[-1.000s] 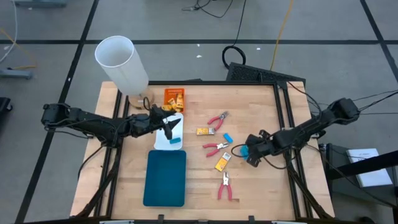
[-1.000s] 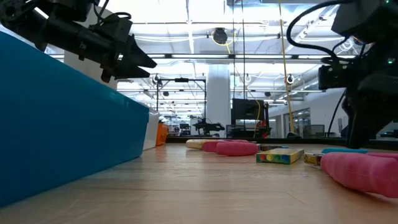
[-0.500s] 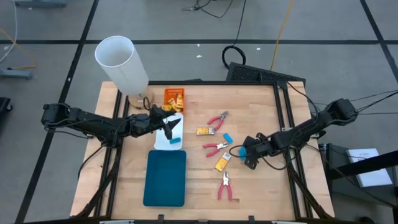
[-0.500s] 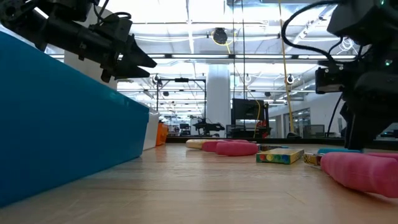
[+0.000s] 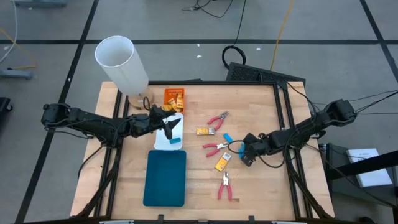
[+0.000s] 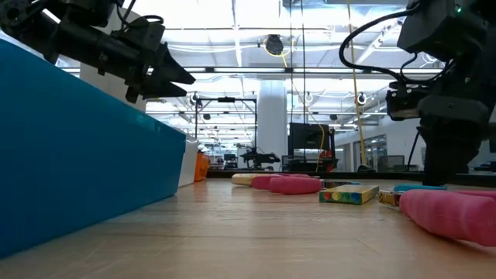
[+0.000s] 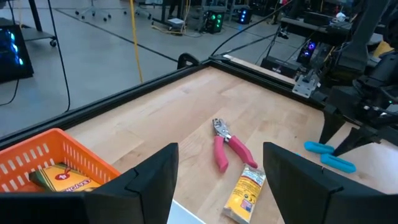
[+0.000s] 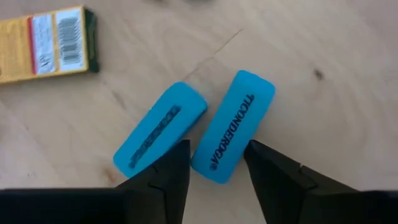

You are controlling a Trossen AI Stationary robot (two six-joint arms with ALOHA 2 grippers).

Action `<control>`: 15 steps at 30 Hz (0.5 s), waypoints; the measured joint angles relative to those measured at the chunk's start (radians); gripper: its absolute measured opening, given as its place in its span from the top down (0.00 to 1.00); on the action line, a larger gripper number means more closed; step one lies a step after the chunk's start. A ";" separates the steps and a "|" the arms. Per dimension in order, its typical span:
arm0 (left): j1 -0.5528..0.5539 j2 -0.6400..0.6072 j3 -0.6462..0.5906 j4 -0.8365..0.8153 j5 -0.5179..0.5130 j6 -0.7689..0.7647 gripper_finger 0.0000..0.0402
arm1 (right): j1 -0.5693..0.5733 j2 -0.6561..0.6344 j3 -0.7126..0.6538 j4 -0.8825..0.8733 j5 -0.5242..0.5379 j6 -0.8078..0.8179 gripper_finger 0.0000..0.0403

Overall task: Pick & Place School Supplies
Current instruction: Put the blue eraser into the white bin

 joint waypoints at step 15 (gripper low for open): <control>0.000 0.000 0.000 0.000 0.000 -0.016 0.40 | -0.019 0.000 -0.002 0.006 0.086 -0.038 0.76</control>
